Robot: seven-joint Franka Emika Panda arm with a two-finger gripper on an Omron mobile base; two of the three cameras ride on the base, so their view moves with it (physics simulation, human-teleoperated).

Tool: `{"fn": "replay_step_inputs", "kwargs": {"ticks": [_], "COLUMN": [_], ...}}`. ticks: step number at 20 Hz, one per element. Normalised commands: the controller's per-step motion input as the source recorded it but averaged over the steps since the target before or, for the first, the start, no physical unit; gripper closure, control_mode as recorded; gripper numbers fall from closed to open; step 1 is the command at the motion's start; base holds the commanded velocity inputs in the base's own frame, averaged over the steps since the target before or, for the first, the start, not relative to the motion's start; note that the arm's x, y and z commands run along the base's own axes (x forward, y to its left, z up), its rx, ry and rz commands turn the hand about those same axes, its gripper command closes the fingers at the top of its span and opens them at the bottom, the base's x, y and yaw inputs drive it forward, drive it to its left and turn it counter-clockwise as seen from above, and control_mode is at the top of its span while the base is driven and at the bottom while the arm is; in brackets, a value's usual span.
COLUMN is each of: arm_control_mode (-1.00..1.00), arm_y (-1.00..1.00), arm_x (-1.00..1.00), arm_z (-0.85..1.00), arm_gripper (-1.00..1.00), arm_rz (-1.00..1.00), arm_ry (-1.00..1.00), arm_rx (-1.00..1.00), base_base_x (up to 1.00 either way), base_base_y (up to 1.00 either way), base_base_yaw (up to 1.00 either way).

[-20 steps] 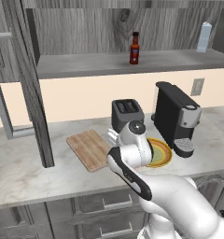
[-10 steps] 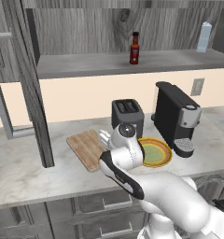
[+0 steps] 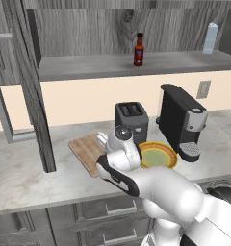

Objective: Pick the fish from the plate and place it on the cutting board. Then pick the condiment bottle from the cabinet and place it next to the cutting board.

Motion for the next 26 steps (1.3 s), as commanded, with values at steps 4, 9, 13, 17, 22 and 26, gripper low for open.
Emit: {"fn": "replay_step_inputs", "kwargs": {"ticks": [4, 9, 13, 17, 22, 26], "arm_control_mode": [-1.00, -1.00, -1.00, -1.00, -1.00, -1.00], "arm_y": [0.06, 0.04, 0.06, 0.05, 0.05, 0.05], "arm_x": [0.21, 0.22, 0.20, 0.21, 0.20, 0.21], "arm_z": [0.00, -0.05, -0.15, -0.19, -0.23, -0.21], "arm_gripper": [1.00, 1.00, 1.00, 1.00, 1.00, 1.00], "arm_rz": [-0.02, -0.02, -0.02, -0.01, -0.01, 0.00], "arm_ry": [0.00, 0.00, 0.00, 0.02, 0.03, 0.03], "arm_rx": [0.00, 0.00, 0.00, 0.01, 0.02, 0.03], "base_base_x": [0.00, 0.00, 0.00, 0.00, 0.00, 0.00], "base_base_y": [0.00, 0.00, 0.00, 0.00, 0.00, 0.00], "base_base_yaw": [0.00, 0.00, 0.00, 0.00, 0.00, 0.00]}}
